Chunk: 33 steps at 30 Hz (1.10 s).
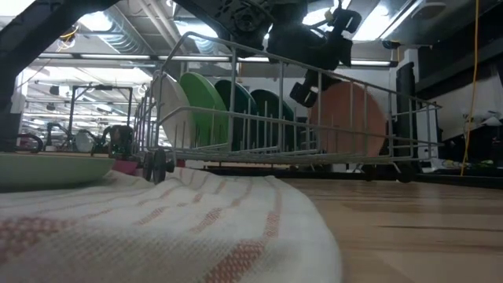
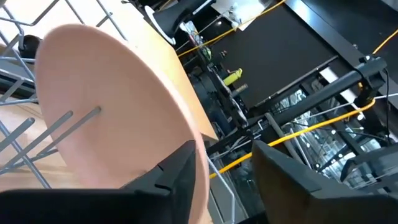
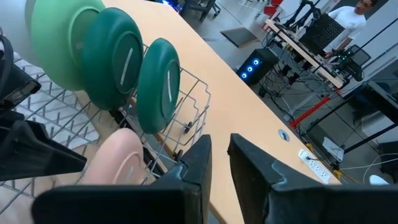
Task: Sort dishes
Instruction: Put the light orange plate in the dish rack, then put the pink plate in the dish rack
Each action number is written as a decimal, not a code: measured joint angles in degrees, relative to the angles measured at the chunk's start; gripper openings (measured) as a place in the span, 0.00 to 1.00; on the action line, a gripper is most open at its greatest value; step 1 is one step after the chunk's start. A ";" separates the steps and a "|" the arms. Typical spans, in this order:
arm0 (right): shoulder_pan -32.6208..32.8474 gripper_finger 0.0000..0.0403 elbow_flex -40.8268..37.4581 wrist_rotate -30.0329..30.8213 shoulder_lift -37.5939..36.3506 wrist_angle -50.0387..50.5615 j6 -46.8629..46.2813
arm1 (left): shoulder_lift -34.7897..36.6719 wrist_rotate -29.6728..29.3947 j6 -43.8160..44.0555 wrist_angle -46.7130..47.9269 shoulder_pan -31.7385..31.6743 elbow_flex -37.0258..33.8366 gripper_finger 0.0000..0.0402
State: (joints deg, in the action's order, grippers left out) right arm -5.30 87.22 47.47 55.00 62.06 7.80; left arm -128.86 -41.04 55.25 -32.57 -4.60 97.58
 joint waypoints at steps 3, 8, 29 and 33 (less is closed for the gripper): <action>0.01 0.16 0.00 -0.55 0.00 0.32 -0.01 | 0.00 0.33 -0.67 0.36 0.24 0.00 0.41; 0.00 0.15 0.00 -0.55 0.00 3.51 -0.35 | 0.00 4.54 -6.93 0.79 1.67 -0.01 0.43; 0.02 0.16 0.04 -15.12 -0.20 18.26 -15.70 | 7.88 12.28 -38.81 7.04 11.57 -0.07 0.43; 0.02 0.16 -1.19 -15.68 -0.40 18.95 -18.16 | 14.58 13.75 -38.93 25.64 13.34 -0.07 0.43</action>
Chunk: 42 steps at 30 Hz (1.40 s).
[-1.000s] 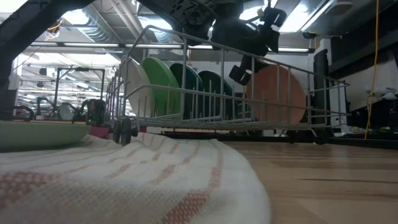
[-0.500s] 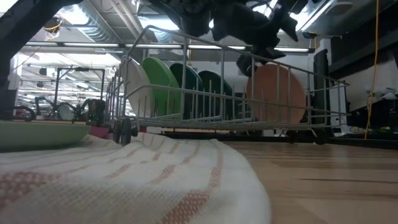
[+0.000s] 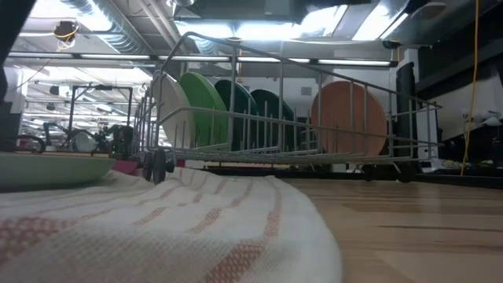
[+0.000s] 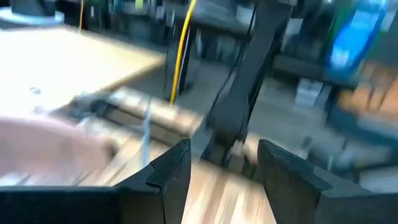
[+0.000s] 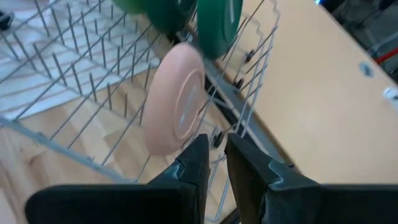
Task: Sort dishes
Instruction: Put the pink plate in the dish rack
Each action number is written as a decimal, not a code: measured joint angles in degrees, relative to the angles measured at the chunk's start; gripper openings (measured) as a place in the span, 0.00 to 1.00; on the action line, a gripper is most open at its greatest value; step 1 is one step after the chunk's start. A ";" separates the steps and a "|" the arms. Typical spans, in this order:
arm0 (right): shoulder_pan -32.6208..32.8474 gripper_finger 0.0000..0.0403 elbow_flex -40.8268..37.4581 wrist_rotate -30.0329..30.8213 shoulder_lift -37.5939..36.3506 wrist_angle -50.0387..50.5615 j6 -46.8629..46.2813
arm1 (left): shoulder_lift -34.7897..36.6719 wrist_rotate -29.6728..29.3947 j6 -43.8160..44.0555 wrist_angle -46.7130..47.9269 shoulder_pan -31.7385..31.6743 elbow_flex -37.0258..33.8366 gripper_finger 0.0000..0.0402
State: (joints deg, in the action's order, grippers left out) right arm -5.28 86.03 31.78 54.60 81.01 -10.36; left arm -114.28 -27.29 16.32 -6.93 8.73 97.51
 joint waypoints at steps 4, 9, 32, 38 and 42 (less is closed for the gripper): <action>0.00 0.16 -4.58 -0.94 -1.44 -1.01 -0.60 | 7.76 0.07 3.65 21.77 1.72 0.00 0.43; 0.00 0.16 -13.98 -2.51 -3.71 -4.93 -4.21 | 15.02 0.32 13.34 45.85 4.79 0.04 0.43; 0.01 0.16 -29.36 -5.94 -4.73 -20.35 -4.80 | 18.35 5.27 50.73 97.12 15.00 -15.66 0.43; 0.00 0.16 -29.36 -6.16 -4.71 -21.11 -4.80 | 24.10 8.83 44.97 96.21 11.66 -25.04 0.43; 0.01 0.16 -29.36 -7.46 -4.71 -21.11 -4.82 | 33.52 7.06 44.28 92.54 8.62 -32.92 0.43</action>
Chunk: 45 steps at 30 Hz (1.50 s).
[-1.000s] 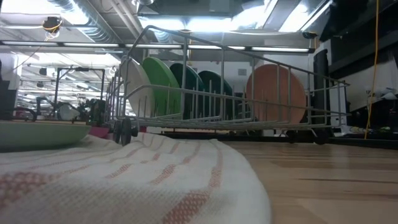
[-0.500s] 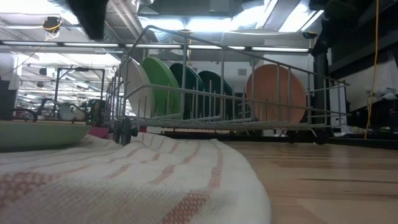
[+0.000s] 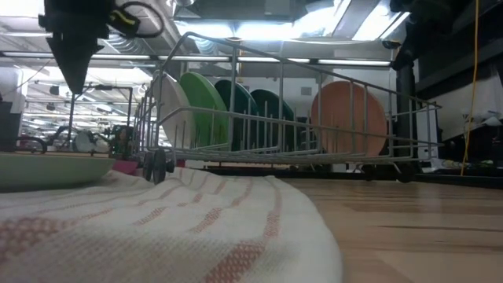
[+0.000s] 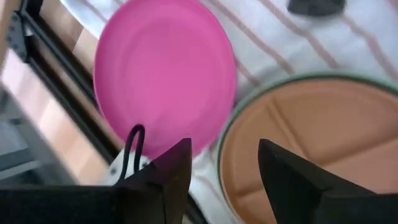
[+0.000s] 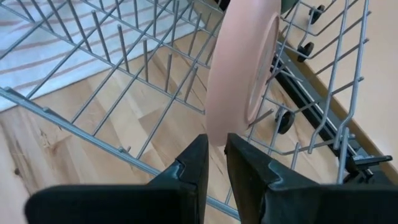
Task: Sort dishes
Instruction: Put the pink plate in the dish rack
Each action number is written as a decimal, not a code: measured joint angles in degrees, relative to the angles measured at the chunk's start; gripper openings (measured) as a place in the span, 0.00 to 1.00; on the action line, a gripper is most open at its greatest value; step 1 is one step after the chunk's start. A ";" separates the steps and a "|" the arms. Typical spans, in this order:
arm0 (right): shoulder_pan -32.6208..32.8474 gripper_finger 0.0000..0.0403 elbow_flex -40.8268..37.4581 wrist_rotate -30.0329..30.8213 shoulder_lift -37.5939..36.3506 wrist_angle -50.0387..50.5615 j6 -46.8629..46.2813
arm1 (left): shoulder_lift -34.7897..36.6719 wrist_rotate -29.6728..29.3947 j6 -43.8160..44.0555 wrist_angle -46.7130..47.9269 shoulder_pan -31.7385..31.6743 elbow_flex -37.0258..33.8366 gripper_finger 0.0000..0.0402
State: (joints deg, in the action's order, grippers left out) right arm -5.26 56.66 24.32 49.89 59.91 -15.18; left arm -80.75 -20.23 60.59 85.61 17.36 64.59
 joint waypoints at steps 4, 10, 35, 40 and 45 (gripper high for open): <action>-0.01 0.16 0.00 -0.57 0.00 -0.01 -1.31 | 10.69 -0.53 -0.85 -8.16 -2.36 -8.92 0.43; -0.01 0.16 0.00 -0.79 0.00 -0.25 -1.49 | 20.52 -0.89 -0.73 -22.29 -4.07 -20.70 0.43; -0.01 0.16 0.00 -0.55 0.02 -6.43 -1.49 | 19.14 -5.18 -5.33 -48.37 -13.21 -38.74 0.43; -0.01 0.16 0.00 -0.57 0.02 -6.42 -1.46 | 16.64 -5.12 -7.11 -53.00 -13.41 -39.47 0.43; -0.01 0.16 0.00 -0.57 0.02 -6.42 -1.46 | 14.12 -5.11 -8.34 -54.34 -13.41 -39.48 0.43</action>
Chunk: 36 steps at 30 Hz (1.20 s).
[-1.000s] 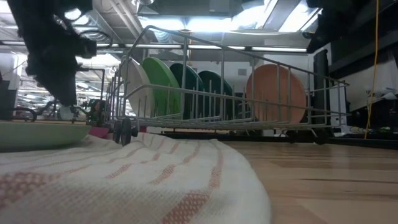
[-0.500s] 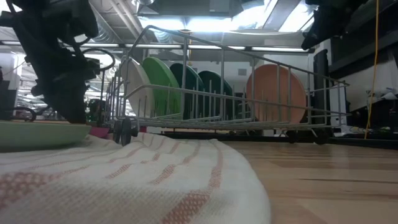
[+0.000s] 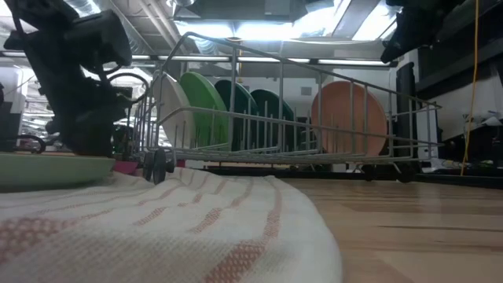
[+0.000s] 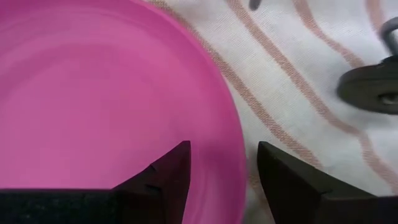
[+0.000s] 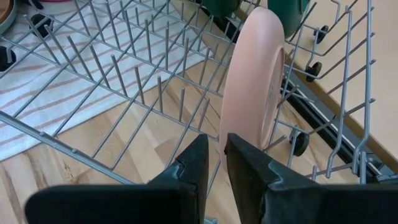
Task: Sort dishes
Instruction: Put the pink plate in the dish rack
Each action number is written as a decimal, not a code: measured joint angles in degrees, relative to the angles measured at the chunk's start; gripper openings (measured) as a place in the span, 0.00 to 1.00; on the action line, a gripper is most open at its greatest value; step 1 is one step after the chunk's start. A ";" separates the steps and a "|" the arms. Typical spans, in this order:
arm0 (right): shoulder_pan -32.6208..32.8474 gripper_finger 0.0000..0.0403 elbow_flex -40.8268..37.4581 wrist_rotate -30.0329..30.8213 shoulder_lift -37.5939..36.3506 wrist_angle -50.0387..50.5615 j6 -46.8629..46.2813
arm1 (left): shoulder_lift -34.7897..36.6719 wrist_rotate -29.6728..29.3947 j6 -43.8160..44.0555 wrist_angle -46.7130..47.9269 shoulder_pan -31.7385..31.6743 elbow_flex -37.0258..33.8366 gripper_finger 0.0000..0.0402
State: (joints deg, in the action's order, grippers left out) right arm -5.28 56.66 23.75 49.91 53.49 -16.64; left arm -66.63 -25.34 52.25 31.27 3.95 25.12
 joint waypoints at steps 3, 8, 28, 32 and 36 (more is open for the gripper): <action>0.00 0.16 0.00 0.07 0.00 -0.03 0.00 | -1.62 -0.12 0.47 0.10 0.00 0.00 0.43; 0.00 0.16 0.00 0.15 0.00 -0.06 0.02 | -3.01 -0.18 2.38 -0.30 0.01 0.01 0.39; 0.00 0.16 0.00 0.20 0.00 -0.02 0.39 | 2.47 0.80 5.66 0.04 0.07 0.03 0.03; 0.00 0.16 0.00 0.22 0.00 0.00 0.39 | 6.42 1.97 5.76 0.48 0.08 -0.04 0.01; 0.00 0.16 0.00 0.32 0.00 0.03 0.42 | 10.76 3.41 5.97 2.06 0.17 -0.04 0.01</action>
State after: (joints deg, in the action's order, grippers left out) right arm -5.28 56.66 24.06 49.91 53.52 -16.23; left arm -55.88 -21.93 58.22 33.33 4.12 25.08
